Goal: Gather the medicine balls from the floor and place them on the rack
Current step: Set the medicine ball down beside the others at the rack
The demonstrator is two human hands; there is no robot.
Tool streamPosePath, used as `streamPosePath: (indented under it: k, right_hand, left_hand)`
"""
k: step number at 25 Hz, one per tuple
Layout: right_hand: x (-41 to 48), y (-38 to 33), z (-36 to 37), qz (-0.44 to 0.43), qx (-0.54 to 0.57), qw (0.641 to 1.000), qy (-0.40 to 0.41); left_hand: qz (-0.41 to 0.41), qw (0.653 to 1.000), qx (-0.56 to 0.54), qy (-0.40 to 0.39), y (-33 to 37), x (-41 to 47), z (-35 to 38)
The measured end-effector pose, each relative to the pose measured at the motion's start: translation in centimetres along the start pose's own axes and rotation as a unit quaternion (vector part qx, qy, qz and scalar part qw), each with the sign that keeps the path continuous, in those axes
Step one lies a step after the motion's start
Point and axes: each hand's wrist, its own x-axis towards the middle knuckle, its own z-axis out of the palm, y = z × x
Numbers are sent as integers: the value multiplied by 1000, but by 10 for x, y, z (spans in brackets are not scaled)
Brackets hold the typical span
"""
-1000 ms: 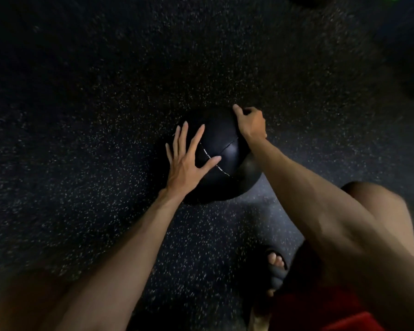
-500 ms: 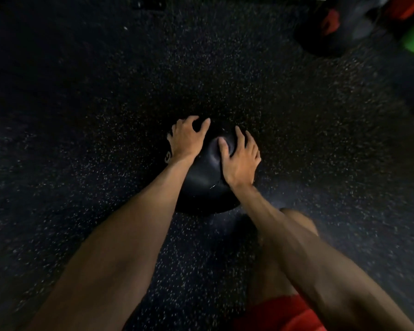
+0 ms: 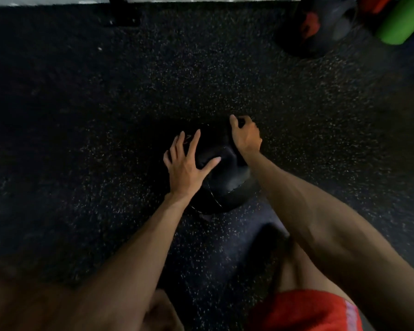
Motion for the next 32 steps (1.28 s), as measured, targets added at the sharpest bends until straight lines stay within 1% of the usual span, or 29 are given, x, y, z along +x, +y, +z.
streamPosePath:
  k: [2, 4, 6, 8, 9, 11, 13, 14, 15, 17, 18, 19, 20, 22, 23, 24, 26, 28, 30, 31, 32]
  right_hand:
    - [12, -6, 4, -9, 3, 1000, 13]
    - [15, -16, 9, -32, -34, 999, 23]
    - [3, -26, 16, -65, -73, 993, 64]
    - [-29, -30, 30, -101, -88, 983, 127]
    - [-48, -29, 39, -111, -89, 980, 140]
    - [-74, -26, 56, -99, -94, 983, 121]
    - [-72, -27, 62, -80, -111, 985, 110]
    - [-61, -30, 59, -65, -108, 986, 111]
    - [-45, -33, 53, -44, -97, 988, 113]
    - [-4, -39, 33, 25, -37, 993, 108]
    - [23, -36, 20, 67, 4, 992, 107]
    - [50, -31, 6, 110, 22, 988, 102]
    - [72, -25, -6, 135, 14, 987, 86]
    - [105, -12, -15, 141, -31, 989, 36]
    - [117, -10, -16, 146, -37, 988, 25]
    - [127, -11, -18, 153, -16, 988, 31]
    - [141, -18, -29, 176, 65, 980, 70]
    - [155, -25, -45, 171, 159, 964, 128]
    - [155, -26, -50, 115, 229, 945, 205]
    - [151, -22, -45, 66, 223, 945, 231]
    - [145, -18, -36, 4, 196, 953, 231]
  left_hand:
    - [1, 1000, 7, 3, -5, 18, 5]
    - [-11, 1000, -1, -6, -12, 45, 4]
    - [-48, 997, -36, -45, -16, 91, -3]
    - [-98, 986, -95, -99, -14, 148, -9]
    - [-119, 978, -114, -129, -13, 172, -11]
    - [-144, 967, -124, -171, -17, 210, -9]
    - [-147, 966, -127, -173, -23, 226, 0]
    - [-130, 969, -135, -163, -24, 228, 4]
    - [-95, 974, -146, -147, -23, 228, 9]
    - [10, 981, -154, -117, -18, 218, 15]
    - [65, 979, -158, -114, -12, 211, 17]
    - [109, 974, -161, -118, -6, 205, 19]
    - [137, 969, -163, -128, -2, 200, 22]
    - [163, 965, -151, -136, 4, 193, 28]
    - [171, 966, -141, -132, 8, 193, 32]
    - [175, 966, -137, -131, 11, 196, 33]
    - [162, 968, -135, -138, 22, 211, 38]
    - [132, 974, -114, -148, 40, 239, 42]
    - [70, 976, -123, -166, 64, 276, 45]
    - [20, 975, -139, -172, 77, 297, 47]
    - [-35, 972, -155, -174, 90, 319, 48]
